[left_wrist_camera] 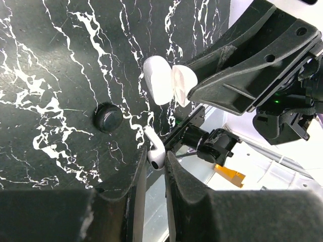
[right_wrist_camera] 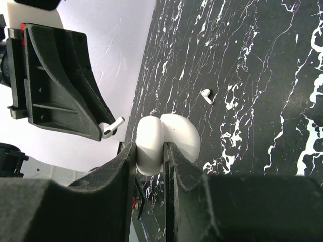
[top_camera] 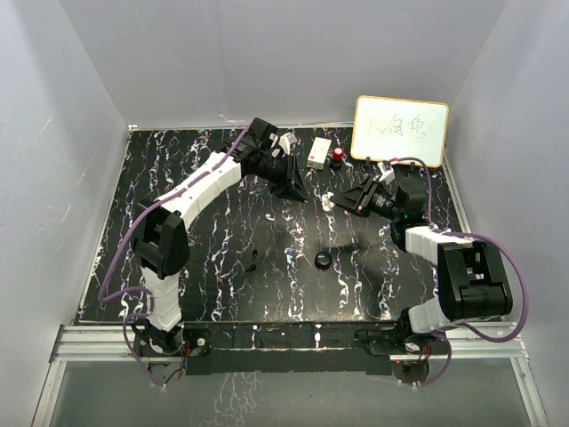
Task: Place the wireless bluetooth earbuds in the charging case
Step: Pick up the earbud from the center of the board.
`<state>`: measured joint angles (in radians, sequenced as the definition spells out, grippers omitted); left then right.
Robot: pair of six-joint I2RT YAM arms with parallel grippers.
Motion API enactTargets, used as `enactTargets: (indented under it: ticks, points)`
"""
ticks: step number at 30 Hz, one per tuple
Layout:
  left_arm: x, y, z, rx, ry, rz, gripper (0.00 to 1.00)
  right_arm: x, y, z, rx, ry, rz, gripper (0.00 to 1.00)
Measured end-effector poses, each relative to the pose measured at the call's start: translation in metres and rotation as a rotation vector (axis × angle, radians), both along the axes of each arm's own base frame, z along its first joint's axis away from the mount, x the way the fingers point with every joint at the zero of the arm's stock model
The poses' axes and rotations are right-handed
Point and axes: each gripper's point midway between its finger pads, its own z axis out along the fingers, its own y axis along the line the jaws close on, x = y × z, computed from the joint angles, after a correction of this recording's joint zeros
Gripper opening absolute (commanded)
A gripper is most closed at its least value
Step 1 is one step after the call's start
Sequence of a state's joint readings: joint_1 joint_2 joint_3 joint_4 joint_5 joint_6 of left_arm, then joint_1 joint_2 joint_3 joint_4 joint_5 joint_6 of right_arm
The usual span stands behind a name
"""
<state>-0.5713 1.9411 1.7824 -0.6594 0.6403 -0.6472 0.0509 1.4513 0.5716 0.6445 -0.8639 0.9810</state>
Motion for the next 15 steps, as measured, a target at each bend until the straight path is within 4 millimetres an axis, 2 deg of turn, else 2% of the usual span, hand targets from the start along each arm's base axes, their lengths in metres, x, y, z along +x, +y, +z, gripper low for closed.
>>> enactTargets:
  ticks: [6,15]
  points:
    - [-0.003,-0.004,-0.008,-0.026,0.051,0.018,0.00,0.003,0.001,-0.002,0.020,0.012,0.001,0.00]
    - [0.003,-0.012,-0.010,-0.075,0.077,0.068,0.00,0.008,0.003,0.007,0.068,-0.005,0.002,0.00]
